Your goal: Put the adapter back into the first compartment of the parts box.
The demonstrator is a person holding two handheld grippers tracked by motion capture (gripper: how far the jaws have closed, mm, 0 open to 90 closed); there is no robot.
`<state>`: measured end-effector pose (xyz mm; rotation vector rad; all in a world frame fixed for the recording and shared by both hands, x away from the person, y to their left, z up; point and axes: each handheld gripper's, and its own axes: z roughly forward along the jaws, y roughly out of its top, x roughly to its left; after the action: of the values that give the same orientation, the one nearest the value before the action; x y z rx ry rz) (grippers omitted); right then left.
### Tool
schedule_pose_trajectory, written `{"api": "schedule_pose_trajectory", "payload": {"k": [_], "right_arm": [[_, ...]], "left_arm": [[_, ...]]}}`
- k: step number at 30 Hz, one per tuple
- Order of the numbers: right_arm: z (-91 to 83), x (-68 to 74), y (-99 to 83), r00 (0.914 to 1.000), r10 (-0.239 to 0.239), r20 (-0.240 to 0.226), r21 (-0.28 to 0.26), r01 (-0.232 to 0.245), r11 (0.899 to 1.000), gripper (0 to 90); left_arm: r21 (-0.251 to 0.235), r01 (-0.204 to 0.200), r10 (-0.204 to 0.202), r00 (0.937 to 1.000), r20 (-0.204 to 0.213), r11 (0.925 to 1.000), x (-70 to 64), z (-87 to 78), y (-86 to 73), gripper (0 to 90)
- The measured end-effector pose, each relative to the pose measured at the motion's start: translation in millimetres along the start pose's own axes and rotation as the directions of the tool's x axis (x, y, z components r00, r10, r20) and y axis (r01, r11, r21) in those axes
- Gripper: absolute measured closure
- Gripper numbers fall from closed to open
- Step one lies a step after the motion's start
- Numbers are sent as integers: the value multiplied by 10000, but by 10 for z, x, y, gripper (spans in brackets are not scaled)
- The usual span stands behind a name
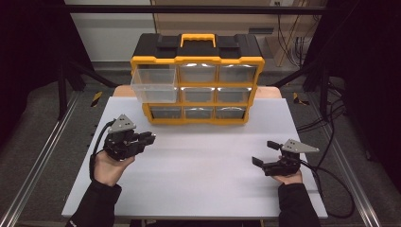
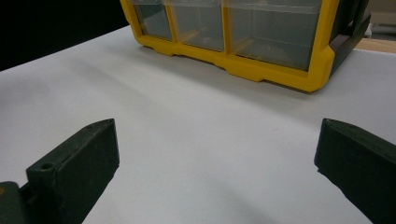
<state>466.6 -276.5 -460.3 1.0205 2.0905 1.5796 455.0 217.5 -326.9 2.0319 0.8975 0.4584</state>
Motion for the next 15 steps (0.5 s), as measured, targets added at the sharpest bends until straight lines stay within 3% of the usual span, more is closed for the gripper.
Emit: {"api": "schedule_pose_trajectory", "payload": {"k": [15], "right_arm": [[5,1,-3,10000,4,8,54,-4,10000,4]], "left_arm": [[-128,-43,43,10000,-26,9999,32,-92,86,755]]}}
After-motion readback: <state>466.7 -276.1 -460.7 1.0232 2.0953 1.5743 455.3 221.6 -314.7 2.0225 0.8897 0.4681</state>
